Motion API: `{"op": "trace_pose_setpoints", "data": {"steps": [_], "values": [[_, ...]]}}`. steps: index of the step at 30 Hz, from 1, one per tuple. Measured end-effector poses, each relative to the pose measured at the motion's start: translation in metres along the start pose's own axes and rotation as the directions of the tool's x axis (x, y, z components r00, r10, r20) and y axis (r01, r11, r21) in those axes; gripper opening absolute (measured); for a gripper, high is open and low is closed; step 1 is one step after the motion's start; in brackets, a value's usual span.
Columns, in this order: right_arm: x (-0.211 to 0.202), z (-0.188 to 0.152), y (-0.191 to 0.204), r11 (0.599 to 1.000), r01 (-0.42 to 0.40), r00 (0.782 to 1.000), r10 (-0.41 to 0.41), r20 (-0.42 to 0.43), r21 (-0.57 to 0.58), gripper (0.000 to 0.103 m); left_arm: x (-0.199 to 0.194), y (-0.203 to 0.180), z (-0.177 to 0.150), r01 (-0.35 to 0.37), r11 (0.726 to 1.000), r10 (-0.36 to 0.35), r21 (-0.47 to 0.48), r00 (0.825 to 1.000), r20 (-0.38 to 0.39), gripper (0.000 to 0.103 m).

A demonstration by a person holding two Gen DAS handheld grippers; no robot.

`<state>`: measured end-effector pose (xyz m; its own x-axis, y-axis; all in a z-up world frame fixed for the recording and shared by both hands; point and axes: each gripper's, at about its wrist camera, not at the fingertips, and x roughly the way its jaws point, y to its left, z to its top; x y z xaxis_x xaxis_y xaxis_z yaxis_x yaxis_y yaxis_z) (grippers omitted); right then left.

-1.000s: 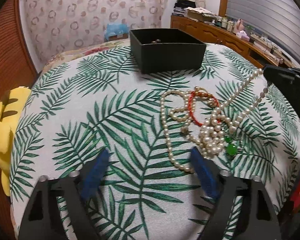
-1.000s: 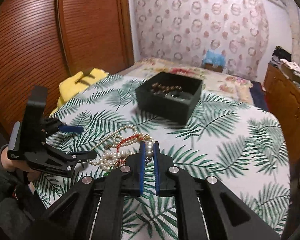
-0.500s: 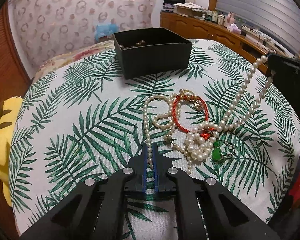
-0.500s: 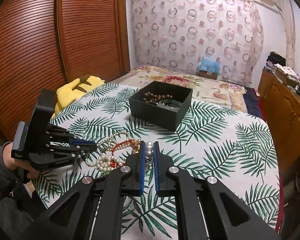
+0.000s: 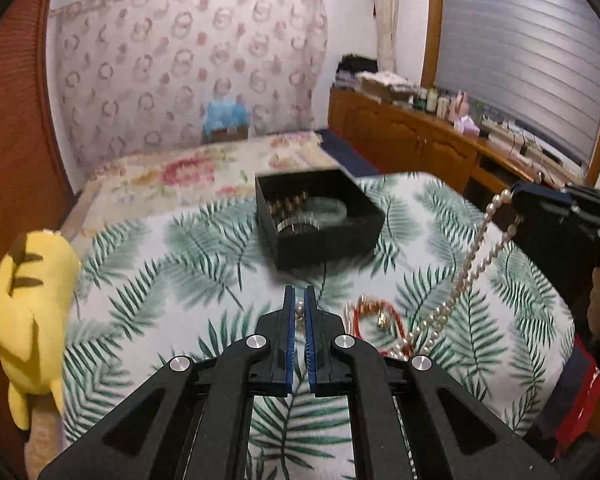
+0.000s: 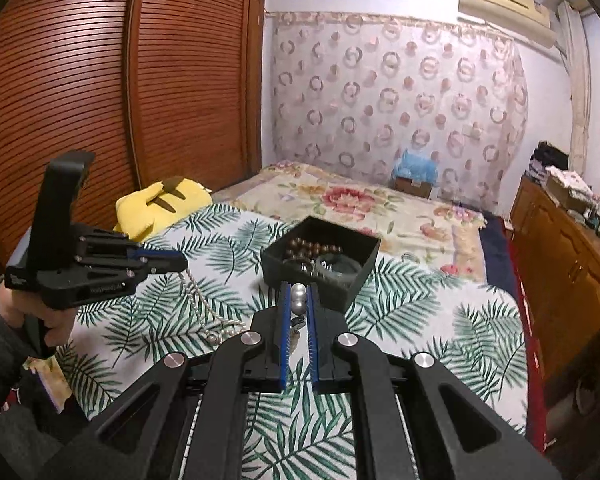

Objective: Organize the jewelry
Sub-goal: 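Lift the pearl necklace high with the right gripper, letting it dangle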

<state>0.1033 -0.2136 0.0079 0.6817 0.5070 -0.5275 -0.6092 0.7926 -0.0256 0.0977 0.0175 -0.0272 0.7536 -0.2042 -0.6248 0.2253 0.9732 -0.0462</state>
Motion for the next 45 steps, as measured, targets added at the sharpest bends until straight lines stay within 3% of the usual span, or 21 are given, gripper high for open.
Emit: {"op": "trace_pose_setpoints", "data": {"steps": [21, 45], "values": [[-0.015, 0.068, -0.009, 0.997, 0.048, 0.993, -0.041, 0.111, -0.053, 0.009, -0.044, -0.008, 0.069, -0.017, 0.999, 0.012, 0.033, 0.987, 0.161, 0.004], [0.044, 0.144, -0.041, 0.992, 0.111, 0.987, -0.103, 0.122, -0.059, 0.009, -0.039, 0.0, 0.15, -0.054, 0.998, 0.045, 0.037, 0.974, 0.223, 0.004]]}}
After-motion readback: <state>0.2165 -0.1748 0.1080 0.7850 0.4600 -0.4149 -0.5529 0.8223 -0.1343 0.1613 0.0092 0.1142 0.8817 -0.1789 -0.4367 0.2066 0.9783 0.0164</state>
